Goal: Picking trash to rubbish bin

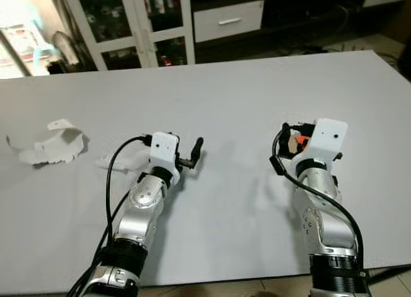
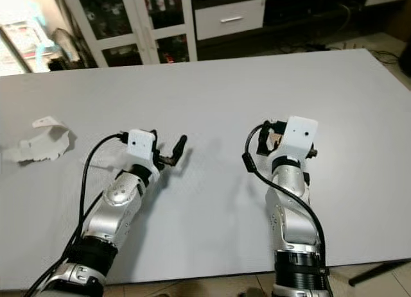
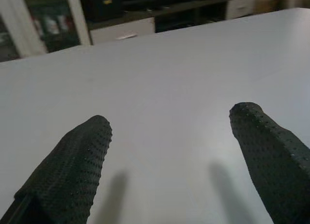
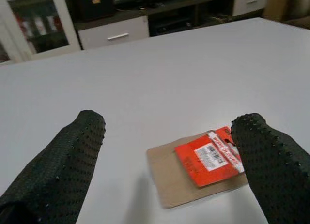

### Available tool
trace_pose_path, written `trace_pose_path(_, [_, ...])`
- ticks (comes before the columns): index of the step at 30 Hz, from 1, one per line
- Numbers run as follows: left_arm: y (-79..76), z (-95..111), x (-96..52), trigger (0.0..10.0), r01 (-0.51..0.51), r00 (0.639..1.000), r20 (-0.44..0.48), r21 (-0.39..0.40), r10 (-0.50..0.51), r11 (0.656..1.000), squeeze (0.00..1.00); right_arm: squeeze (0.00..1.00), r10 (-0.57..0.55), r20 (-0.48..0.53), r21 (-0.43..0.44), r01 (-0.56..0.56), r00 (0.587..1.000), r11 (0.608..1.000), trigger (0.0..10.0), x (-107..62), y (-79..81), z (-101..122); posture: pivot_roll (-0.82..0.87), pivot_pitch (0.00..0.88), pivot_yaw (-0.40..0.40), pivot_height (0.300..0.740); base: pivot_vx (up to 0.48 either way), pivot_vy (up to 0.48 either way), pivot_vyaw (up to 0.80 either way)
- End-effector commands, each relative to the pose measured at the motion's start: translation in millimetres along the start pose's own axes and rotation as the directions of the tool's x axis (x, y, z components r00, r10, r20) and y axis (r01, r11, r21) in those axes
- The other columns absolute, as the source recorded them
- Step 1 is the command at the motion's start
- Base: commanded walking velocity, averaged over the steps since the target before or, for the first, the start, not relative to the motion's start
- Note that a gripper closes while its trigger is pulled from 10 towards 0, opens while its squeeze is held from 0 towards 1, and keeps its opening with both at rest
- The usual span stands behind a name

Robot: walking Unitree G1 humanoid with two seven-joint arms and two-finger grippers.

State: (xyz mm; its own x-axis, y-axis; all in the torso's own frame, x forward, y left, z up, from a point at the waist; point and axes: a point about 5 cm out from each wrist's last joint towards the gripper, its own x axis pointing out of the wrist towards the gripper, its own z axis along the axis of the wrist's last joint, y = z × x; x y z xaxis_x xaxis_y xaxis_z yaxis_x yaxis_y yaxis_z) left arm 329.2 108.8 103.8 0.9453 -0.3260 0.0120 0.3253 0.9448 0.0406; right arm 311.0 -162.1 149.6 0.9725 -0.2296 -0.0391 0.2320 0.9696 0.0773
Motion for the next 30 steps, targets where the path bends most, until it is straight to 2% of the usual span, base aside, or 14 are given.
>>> trace_pose_path(1, [-6.9, -0.2, 0.9, 10.0, 0.015, 1.0, -0.007, -0.001, -0.015, 1.0, 0.0, 0.0, -0.009, -0.001, 0.007, 0.009, 1.0, 1.0, 10.0, 0.5, -3.7, 2.7, -0.12, 0.072, 0.083, 0.74, 0.0, -0.48, 0.0])
trace_pose_path(10, [-8.1, -1.0, 1.1, 10.0, 0.018, 1.0, -0.015, 0.0, -0.018, 1.0, 0.0, 0.0, -0.006, -0.005, 0.007, 0.006, 1.0, 1.0, 10.0, 0.0, -2.2, 2.3, -0.12, 0.07, 0.084, 0.74, 0.0, -0.461, 0.0])
trace_pose_path(30, [-7.7, 0.2, 2.3, 10.0, 0.017, 1.0, -0.015, -0.01, -0.017, 1.0, 0.0, 0.0, 0.012, -0.012, 0.011, -0.012, 1.0, 1.0, 10.0, 1.7, 3.0, 1.0, -0.11, 0.066, 0.085, 0.74, 0.0, 0.0, 0.0])
